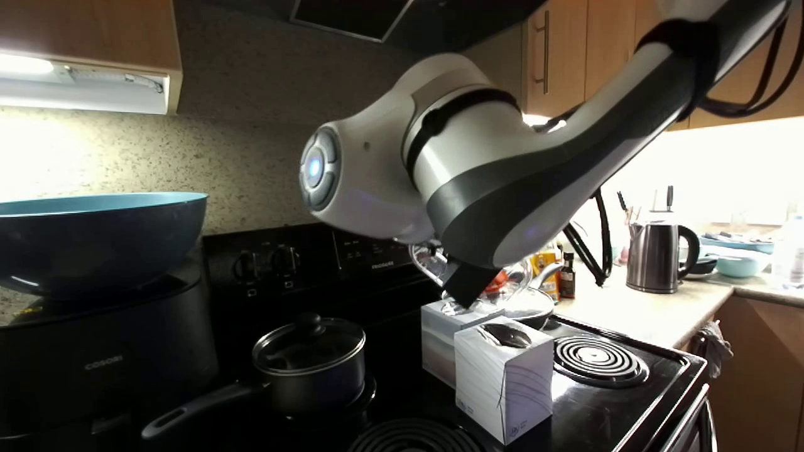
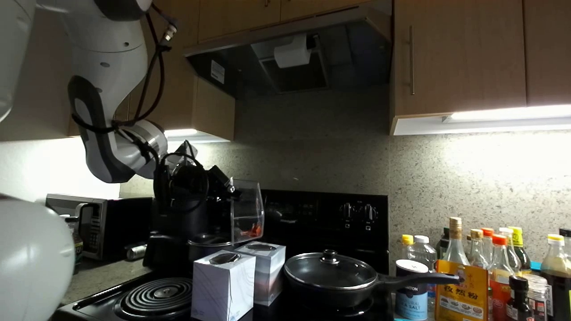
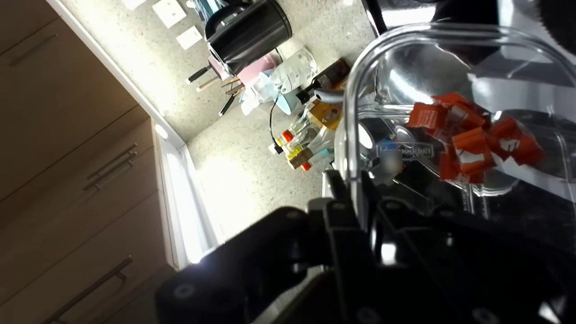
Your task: Pour the contents of the bowl into the box
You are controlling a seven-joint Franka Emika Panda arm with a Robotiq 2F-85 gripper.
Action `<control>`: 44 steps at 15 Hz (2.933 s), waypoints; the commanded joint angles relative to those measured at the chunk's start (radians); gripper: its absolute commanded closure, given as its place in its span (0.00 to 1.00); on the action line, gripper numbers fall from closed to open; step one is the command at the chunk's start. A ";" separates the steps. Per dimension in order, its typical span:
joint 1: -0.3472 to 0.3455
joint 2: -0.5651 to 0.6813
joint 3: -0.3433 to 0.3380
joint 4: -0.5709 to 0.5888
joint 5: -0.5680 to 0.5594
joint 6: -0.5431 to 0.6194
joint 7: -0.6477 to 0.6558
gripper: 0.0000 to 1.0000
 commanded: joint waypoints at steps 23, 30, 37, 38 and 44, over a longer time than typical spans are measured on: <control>-0.059 -0.021 -0.072 0.060 0.111 -0.149 0.126 0.98; -0.050 0.015 -0.069 0.025 0.071 -0.194 0.114 0.98; -0.053 0.039 -0.073 -0.005 0.023 -0.196 0.077 0.98; -0.057 0.035 -0.076 -0.009 0.017 -0.193 0.069 0.98; -0.070 0.041 -0.087 0.008 0.037 -0.156 0.039 0.79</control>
